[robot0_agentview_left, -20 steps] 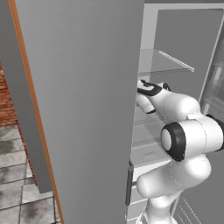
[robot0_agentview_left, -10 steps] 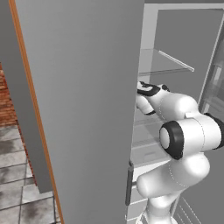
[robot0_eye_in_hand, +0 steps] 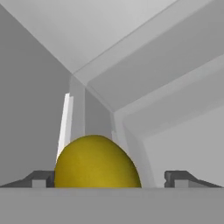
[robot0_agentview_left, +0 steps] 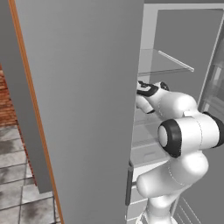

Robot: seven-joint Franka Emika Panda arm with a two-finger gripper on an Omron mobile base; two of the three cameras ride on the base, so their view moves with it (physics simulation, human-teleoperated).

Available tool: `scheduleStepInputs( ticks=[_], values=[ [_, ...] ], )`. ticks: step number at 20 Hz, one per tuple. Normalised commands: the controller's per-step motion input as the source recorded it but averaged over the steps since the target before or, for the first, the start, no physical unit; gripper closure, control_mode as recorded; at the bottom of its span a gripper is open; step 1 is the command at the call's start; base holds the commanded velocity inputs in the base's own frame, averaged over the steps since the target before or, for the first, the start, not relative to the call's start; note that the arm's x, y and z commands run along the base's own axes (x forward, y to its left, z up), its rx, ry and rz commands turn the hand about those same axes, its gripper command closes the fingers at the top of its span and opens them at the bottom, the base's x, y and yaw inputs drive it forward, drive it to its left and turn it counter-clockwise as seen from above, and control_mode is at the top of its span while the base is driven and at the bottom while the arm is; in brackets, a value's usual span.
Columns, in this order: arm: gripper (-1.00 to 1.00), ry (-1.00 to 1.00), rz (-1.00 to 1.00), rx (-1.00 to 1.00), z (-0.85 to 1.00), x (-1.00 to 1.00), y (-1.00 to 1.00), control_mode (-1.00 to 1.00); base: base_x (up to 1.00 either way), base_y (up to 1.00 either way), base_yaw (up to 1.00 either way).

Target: Take the cheese, fish, and lemon from the fridge and place them on the plate on the dining counter to create an appetizer plate.

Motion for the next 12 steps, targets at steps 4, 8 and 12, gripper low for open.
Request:
scheduleStepInputs(
  ticks=[4,8,12],
  values=[
    [-1.00,0.10,0.00,0.00,-0.43,0.02,0.63,-1.00,0.00,0.00,0.00],
    [1.00,0.09,0.00,0.00,-0.38,0.11,0.81,-1.00,0.00,0.00,0.00],
    [1.00,0.04,0.00,0.00,-0.29,0.01,0.77,-1.00,0.00,0.00,0.00]
  ],
)
